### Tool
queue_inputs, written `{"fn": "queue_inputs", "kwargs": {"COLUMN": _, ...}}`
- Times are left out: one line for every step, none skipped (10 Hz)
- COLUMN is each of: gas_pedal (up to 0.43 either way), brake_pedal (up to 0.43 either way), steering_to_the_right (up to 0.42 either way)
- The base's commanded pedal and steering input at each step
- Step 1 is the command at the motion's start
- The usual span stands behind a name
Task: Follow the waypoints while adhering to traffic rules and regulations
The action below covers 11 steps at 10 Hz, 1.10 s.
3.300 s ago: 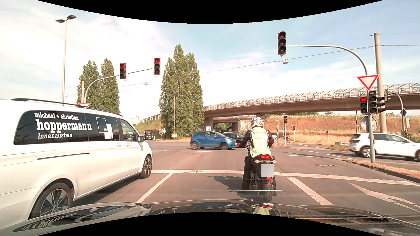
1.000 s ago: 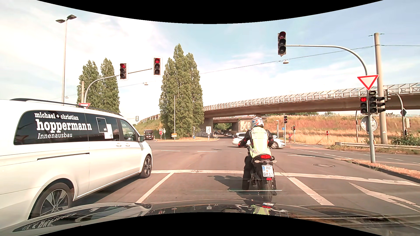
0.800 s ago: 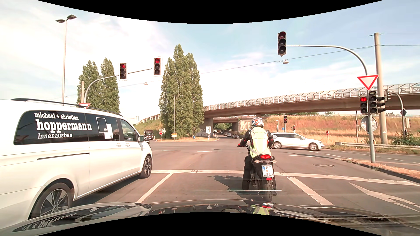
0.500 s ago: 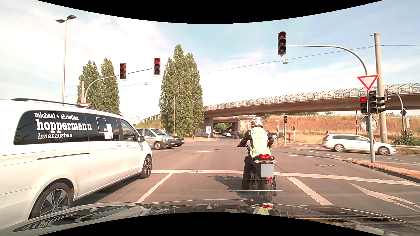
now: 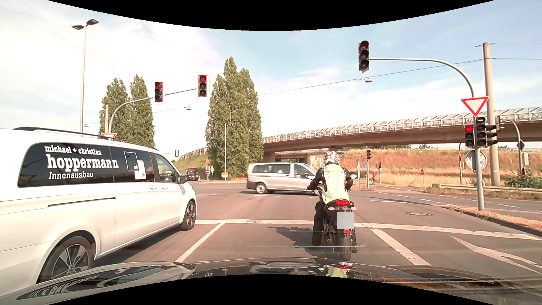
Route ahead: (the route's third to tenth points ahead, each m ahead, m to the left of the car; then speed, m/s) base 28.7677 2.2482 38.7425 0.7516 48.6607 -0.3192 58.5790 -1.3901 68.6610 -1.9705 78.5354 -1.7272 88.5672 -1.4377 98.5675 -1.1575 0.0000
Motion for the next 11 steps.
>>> {"fn": "queue_inputs", "kwargs": {"gas_pedal": 0.0, "brake_pedal": 0.0, "steering_to_the_right": 0.121}}
{"fn": "queue_inputs", "kwargs": {"gas_pedal": 0.0, "brake_pedal": 0.0, "steering_to_the_right": 0.121}}
{"fn": "queue_inputs", "kwargs": {"gas_pedal": 0.0, "brake_pedal": 0.0, "steering_to_the_right": 0.121}}
{"fn": "queue_inputs", "kwargs": {"gas_pedal": 0.0, "brake_pedal": 0.0, "steering_to_the_right": 0.121}}
{"fn": "queue_inputs", "kwargs": {"gas_pedal": 0.0, "brake_pedal": 0.0, "steering_to_the_right": 0.121}}
{"fn": "queue_inputs", "kwargs": {"gas_pedal": 0.0, "brake_pedal": 0.0, "steering_to_the_right": 0.121}}
{"fn": "queue_inputs", "kwargs": {"gas_pedal": 0.0, "brake_pedal": 0.0, "steering_to_the_right": 0.121}}
{"fn": "queue_inputs", "kwargs": {"gas_pedal": 0.0, "brake_pedal": 0.0, "steering_to_the_right": 0.121}}
{"fn": "queue_inputs", "kwargs": {"gas_pedal": 0.0, "brake_pedal": 0.0, "steering_to_the_right": 0.121}}
{"fn": "queue_inputs", "kwargs": {"gas_pedal": 0.0, "brake_pedal": 0.0, "steering_to_the_right": 0.121}}
{"fn": "queue_inputs", "kwargs": {"gas_pedal": 0.0, "brake_pedal": 0.0, "steering_to_the_right": 0.121}}
